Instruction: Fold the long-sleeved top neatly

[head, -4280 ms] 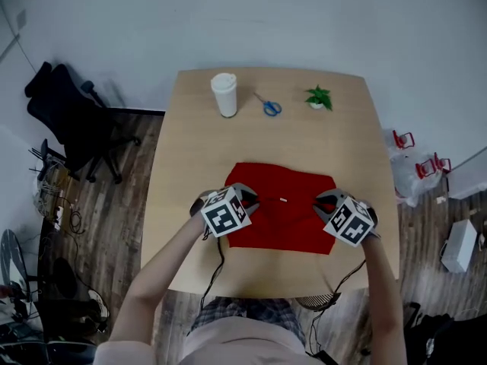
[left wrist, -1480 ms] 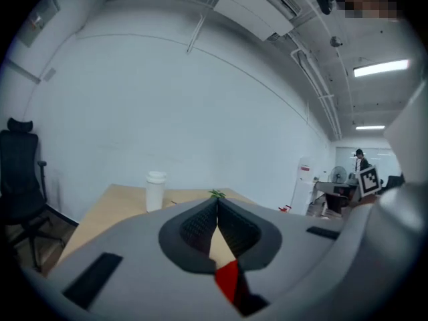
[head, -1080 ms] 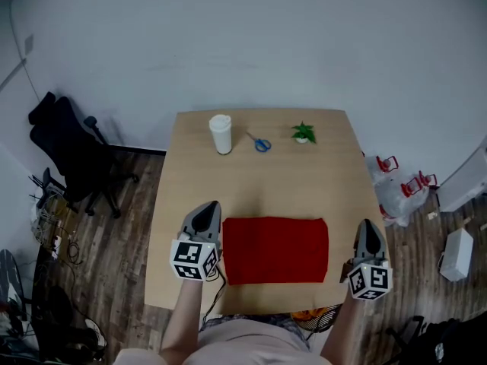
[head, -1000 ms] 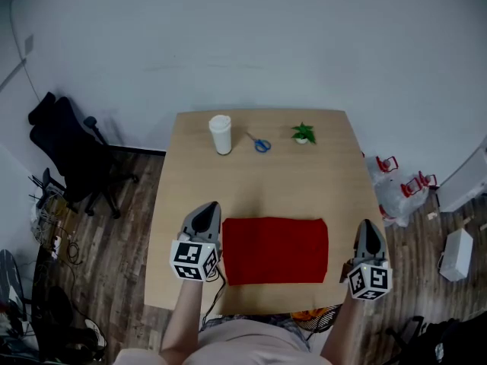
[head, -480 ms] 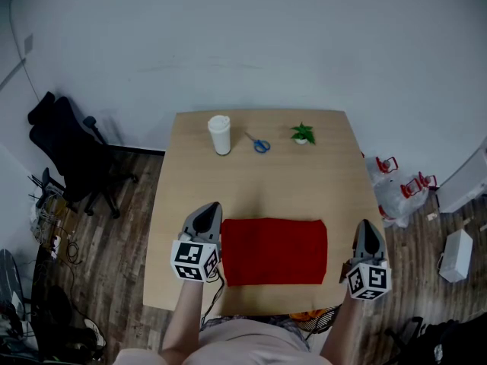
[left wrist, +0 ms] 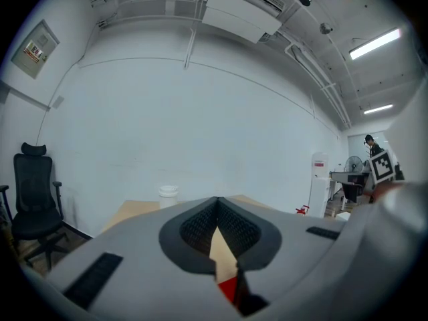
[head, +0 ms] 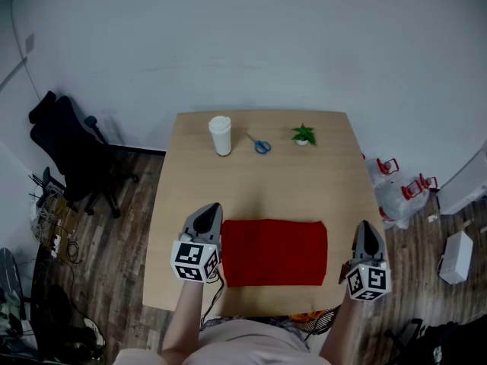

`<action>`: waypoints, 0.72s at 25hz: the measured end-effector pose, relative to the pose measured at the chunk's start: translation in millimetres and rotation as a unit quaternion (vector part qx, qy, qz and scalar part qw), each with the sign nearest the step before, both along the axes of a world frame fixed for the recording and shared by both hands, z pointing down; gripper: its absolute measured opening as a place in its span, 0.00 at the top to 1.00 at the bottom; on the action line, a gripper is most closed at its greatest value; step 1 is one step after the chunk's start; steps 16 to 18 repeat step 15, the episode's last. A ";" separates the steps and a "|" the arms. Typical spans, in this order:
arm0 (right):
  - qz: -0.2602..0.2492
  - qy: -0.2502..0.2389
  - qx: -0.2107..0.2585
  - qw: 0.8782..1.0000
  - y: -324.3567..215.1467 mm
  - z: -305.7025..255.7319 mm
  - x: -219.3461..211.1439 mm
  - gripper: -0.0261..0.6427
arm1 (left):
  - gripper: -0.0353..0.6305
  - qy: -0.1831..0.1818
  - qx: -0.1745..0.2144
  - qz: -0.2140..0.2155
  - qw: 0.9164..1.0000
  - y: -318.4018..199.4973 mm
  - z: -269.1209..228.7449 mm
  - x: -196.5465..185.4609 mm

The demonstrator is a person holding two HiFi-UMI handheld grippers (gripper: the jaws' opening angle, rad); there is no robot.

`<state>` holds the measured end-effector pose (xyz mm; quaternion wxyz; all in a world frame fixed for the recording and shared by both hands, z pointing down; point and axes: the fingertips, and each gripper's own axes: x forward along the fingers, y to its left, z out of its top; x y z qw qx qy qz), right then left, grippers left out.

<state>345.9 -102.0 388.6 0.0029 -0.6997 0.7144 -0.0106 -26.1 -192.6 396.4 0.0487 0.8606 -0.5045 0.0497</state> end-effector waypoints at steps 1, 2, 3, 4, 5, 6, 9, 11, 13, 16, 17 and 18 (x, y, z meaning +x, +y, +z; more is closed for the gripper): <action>0.000 0.000 0.000 1.000 0.2 0.3 -0.1 0.95 | 0.94 0.000 -0.001 0.000 1.000 0.2 0.4 -0.1; -0.001 0.000 0.000 1.000 0.7 0.5 -0.2 0.95 | 0.94 0.000 -0.001 0.000 1.000 0.7 0.7 -0.1; -0.001 -0.001 0.000 1.000 1.1 0.7 -0.2 0.95 | 0.94 0.000 -0.002 0.001 1.000 1.2 0.9 0.0; -0.002 -0.001 0.000 1.000 1.2 0.6 -0.3 0.95 | 0.94 0.000 -0.002 0.001 1.000 1.4 1.0 0.2; -0.003 -0.001 0.000 1.000 1.1 0.6 -0.4 0.95 | 0.94 0.000 -0.002 0.001 1.000 1.5 1.1 0.7; -0.004 -0.001 0.000 1.000 0.9 0.7 -0.4 0.95 | 0.94 0.000 -0.003 0.001 1.000 1.4 1.4 1.3; -0.004 -0.001 -0.001 1.000 0.9 1.8 -0.6 0.95 | 0.94 -0.001 -0.004 0.002 1.000 1.4 2.7 1.7; -0.003 -0.001 -0.002 1.000 1.2 2.4 -0.6 0.95 | 0.94 -0.001 -0.005 0.002 1.000 1.5 3.2 1.4; -0.002 -0.001 -0.002 1.000 1.5 2.4 0.0 0.95 | 0.94 -0.001 -0.006 0.002 1.000 1.4 3.1 1.6; -0.002 -0.001 -0.003 1.000 1.9 2.3 0.8 0.95 | 0.94 -0.001 -0.006 0.003 1.000 1.4 2.8 2.0; -0.002 -0.001 -0.003 1.000 1.9 2.3 0.8 0.95 | 0.94 -0.001 -0.006 0.003 1.000 1.4 2.8 2.0; -0.002 -0.001 -0.003 1.000 1.9 2.3 0.8 0.95 | 0.94 -0.001 -0.006 0.003 1.000 1.4 2.8 2.0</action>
